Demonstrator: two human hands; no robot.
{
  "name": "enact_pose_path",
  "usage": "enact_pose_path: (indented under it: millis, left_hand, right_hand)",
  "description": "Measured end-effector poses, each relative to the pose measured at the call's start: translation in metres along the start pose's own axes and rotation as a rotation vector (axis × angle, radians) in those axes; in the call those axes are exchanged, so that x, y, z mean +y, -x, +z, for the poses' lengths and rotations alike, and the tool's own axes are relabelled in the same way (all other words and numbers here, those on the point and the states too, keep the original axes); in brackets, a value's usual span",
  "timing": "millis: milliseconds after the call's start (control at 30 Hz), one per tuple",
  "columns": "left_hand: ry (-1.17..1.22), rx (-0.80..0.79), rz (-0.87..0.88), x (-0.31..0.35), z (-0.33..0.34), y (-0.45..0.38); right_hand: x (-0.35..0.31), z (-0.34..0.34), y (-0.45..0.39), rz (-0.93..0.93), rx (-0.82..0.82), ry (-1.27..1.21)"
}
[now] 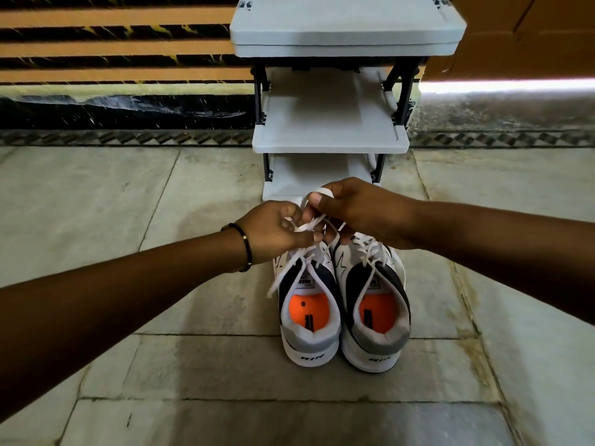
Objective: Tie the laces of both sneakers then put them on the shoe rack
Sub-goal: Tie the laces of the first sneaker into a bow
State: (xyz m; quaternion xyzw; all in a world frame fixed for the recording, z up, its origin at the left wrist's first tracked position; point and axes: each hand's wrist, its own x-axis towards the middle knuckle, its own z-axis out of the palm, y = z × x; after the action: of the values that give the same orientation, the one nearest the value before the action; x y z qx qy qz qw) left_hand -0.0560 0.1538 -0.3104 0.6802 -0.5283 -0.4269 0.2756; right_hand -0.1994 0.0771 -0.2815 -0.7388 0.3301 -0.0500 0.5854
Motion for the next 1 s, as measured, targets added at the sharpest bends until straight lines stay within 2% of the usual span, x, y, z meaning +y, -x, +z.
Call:
enact_pose_path:
  millis: [200,333,467,567,667,833,900,1000]
  left_hand:
    - [0.184,0.098,0.016,0.010,-0.001,0.003]
    - [0.194,0.273,0.118,0.014,-0.008,0.001]
    - [-0.264,0.532,0.295,0.010,-0.022,0.001]
    - [-0.627,0.537,0.425,-0.004,-0.034,0.002]
    - [-0.761,0.474,0.372,-0.023,-0.040,0.005]
    - [-0.741,0.445,0.270,-0.046,-0.036,0.010]
    - [-0.723,0.452,0.236,-0.050,-0.037,0.011]
    - [-0.770,0.452,0.169,-0.061,-0.045,0.012]
  right_hand:
    - [0.004,-0.008,-0.003,0.003,0.065,-0.126]
    - [0.004,-0.013,-0.003,0.001,0.221,0.011]
    - [0.002,-0.025,0.002,-0.091,0.411,0.487]
    - [0.006,-0.033,0.006,-0.113,0.443,0.657]
    - [0.011,-0.037,0.007,-0.014,0.400,0.611]
    - [0.019,-0.036,0.004,0.353,0.218,0.079]
    - [0.021,-0.035,0.003,0.403,0.208,0.067]
    - [0.029,-0.040,0.004,0.428,0.275,0.194]
